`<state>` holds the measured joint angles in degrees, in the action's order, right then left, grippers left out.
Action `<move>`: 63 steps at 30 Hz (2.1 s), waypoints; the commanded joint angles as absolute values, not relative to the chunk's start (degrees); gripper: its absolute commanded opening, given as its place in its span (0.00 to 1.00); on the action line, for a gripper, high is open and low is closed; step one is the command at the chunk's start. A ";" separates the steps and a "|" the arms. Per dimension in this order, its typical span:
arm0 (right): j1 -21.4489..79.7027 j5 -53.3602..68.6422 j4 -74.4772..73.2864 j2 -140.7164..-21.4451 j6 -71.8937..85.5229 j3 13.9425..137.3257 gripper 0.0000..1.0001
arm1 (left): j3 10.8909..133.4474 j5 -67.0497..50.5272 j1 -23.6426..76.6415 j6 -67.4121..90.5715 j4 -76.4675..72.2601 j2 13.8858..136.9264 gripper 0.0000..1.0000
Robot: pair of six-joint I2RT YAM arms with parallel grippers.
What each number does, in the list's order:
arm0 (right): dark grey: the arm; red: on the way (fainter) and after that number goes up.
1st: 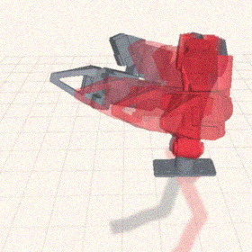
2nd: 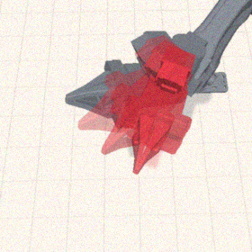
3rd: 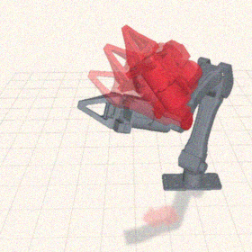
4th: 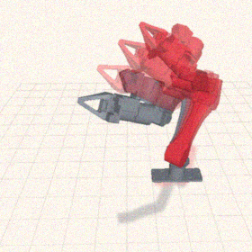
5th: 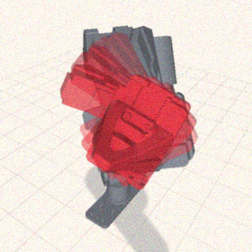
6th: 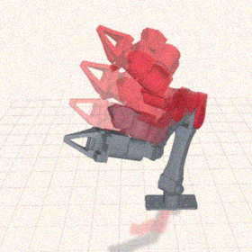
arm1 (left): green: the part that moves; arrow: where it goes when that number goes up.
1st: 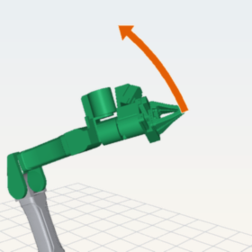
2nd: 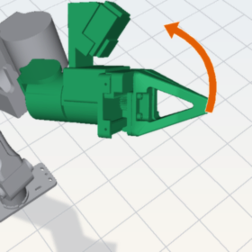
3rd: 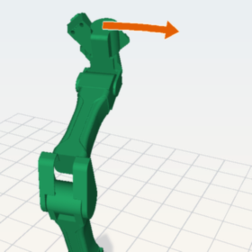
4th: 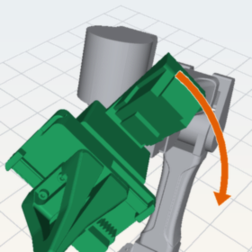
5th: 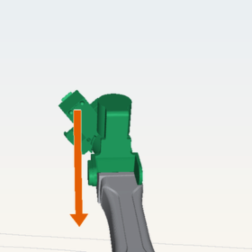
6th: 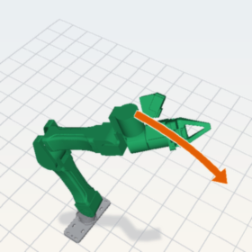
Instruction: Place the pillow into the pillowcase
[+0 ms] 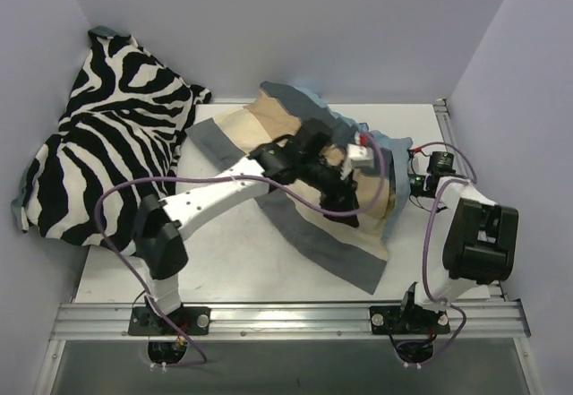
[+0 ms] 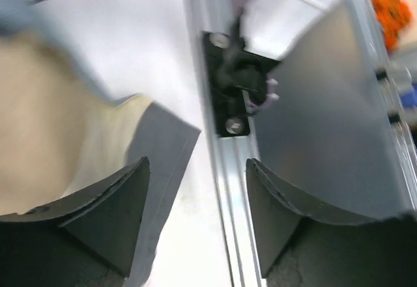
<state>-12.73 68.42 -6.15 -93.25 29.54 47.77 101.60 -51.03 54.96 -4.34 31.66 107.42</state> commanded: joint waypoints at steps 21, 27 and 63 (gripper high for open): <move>-45.08 76.39 67.27 -65.97 109.20 82.59 0.00 | 90.88 -41.04 26.98 11.86 14.95 95.18 0.79; -39.05 68.74 41.00 -71.27 86.11 101.93 0.00 | 87.99 -41.49 26.72 11.08 13.36 92.82 0.80; 7.66 15.90 -44.55 -76.09 -7.72 57.40 0.83 | 90.86 -15.48 22.85 -6.41 32.41 107.65 0.69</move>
